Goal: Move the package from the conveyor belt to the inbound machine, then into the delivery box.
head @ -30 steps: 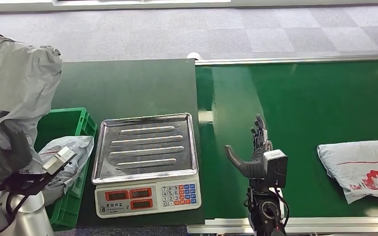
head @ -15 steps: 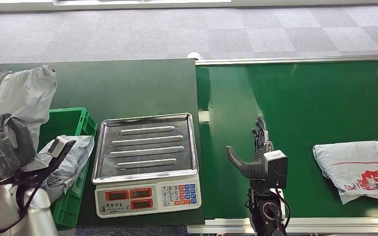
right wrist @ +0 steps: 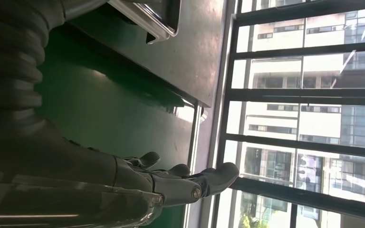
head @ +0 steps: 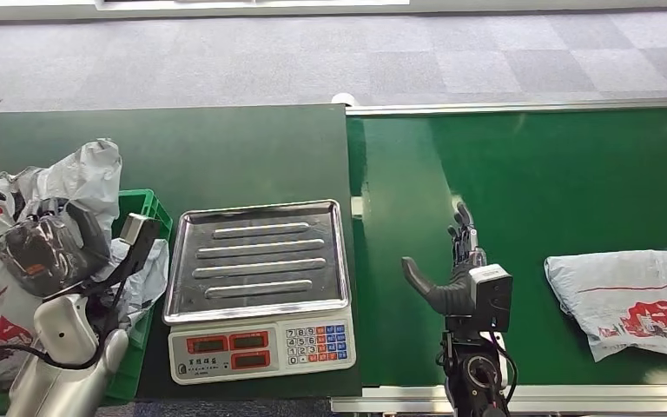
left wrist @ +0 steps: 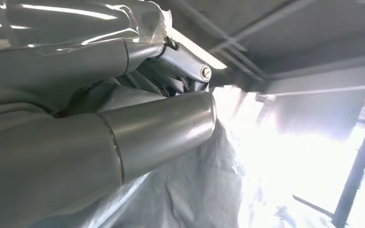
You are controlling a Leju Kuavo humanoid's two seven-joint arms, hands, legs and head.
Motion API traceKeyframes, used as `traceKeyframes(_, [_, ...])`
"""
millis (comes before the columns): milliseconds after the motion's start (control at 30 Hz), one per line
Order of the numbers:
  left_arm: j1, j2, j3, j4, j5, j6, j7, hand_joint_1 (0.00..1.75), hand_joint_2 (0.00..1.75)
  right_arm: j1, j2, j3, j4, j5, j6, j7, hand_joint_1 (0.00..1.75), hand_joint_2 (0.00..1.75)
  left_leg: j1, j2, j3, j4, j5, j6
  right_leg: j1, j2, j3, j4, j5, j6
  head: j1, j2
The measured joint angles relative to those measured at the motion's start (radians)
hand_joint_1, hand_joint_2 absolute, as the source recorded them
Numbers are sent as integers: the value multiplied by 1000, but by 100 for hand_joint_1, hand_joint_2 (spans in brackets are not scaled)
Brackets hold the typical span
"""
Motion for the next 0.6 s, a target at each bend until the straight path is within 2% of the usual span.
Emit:
traceKeyframes(33, [-11,29,-50,20,0,-4,16,169,0,-1,0,-1,0,1,2,0,0,175,0,0,0,0,0,0,0,0,0,0,0,0,0,0])
traceKeyframes(100, [-27,72,-119,50,0,-8,24,150,0,-2,0,-3,0,2,5,0,0,175,0,1,0,0,0,0,0,1,0,0,0,0,0,0])
traceKeyframes(167, [-40,109,-164,71,0,-9,27,131,0,-2,0,-5,0,3,6,0,0,175,0,1,0,0,0,0,0,1,0,0,0,0,0,0])
traceKeyframes(233, [-50,139,-193,84,0,-9,29,120,0,-3,0,-7,0,4,7,0,0,175,0,1,0,0,0,0,0,1,0,0,0,0,0,0])
traceKeyframes(333, [-61,173,-219,93,0,-4,29,58,0,-4,0,-9,0,5,9,0,0,175,0,1,0,0,0,0,0,1,-1,0,0,0,0,0])
traceKeyframes(367, [-64,184,-224,95,0,2,29,29,0,-4,0,-9,0,5,11,0,0,175,0,1,0,0,0,0,0,1,-1,0,0,0,0,0])
traceKeyframes(400, [-66,195,-228,95,0,9,29,15,0,-5,0,-10,0,5,12,0,0,175,0,1,0,0,0,0,0,1,-1,0,0,0,0,0])
traceKeyframes(467, [-69,213,-232,91,0,21,29,0,0,-6,0,-12,0,5,13,0,0,175,0,1,0,0,0,0,0,1,-1,0,0,0,0,0])
traceKeyframes(600, [-69,235,-232,71,0,25,29,0,0,-6,0,-15,0,5,14,0,0,175,0,1,0,0,0,0,0,1,0,0,0,0,0,0])
